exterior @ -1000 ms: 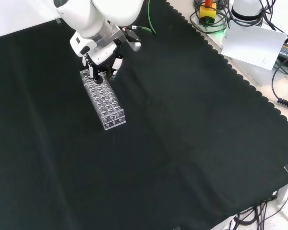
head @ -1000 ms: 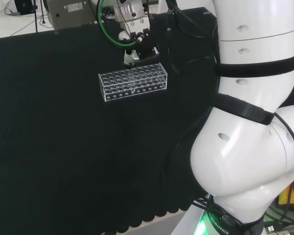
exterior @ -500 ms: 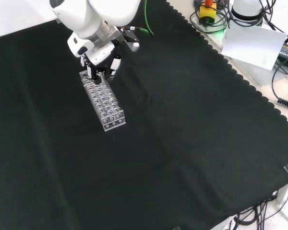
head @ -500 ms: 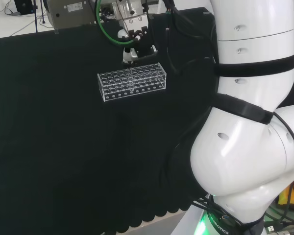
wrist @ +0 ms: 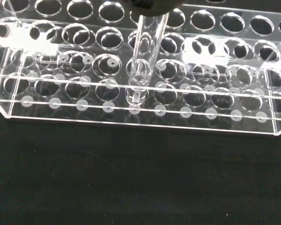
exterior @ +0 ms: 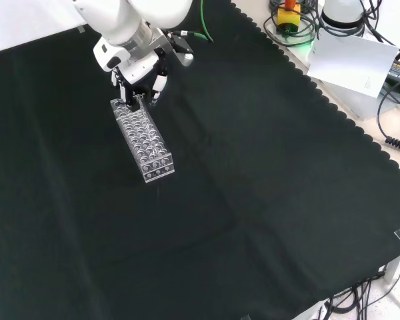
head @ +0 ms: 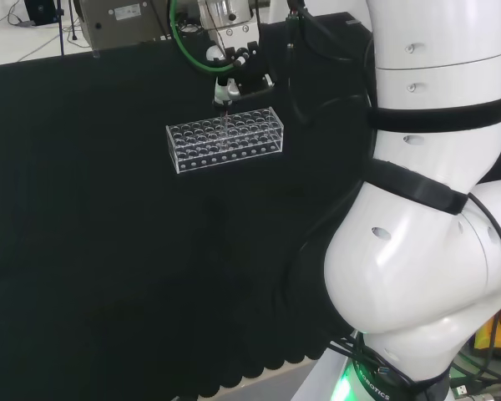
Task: Pick up the test tube.
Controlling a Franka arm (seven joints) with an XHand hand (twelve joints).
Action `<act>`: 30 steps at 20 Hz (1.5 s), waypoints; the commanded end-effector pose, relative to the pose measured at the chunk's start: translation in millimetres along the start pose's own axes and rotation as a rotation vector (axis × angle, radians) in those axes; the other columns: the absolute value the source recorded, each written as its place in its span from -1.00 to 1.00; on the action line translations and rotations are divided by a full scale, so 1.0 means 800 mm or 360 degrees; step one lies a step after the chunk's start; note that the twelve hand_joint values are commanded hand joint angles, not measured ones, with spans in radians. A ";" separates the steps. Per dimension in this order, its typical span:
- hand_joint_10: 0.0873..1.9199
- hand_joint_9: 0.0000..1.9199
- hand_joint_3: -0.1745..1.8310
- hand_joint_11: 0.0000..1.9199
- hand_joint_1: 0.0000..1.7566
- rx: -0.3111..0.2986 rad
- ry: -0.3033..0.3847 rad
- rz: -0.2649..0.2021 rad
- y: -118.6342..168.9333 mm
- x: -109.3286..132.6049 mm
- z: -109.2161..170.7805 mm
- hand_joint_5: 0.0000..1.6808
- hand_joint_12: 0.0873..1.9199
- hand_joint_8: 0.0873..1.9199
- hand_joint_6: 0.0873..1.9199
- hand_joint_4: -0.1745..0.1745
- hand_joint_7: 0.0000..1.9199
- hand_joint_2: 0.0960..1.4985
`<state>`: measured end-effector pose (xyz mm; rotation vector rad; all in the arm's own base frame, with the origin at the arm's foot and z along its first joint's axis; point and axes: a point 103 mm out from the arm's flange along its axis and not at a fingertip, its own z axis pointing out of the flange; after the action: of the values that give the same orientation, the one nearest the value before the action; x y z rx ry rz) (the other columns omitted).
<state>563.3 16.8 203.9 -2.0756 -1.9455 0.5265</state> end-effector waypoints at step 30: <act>-0.40 0.29 -0.83 -0.13 0.61 0.0096 0.0209 -0.0110 -0.039 -0.017 -0.118 0.33 0.21 -0.64 -0.34 -1.00 0.79 0.29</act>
<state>576.5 12.0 287.0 -1.9681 -1.8814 0.4369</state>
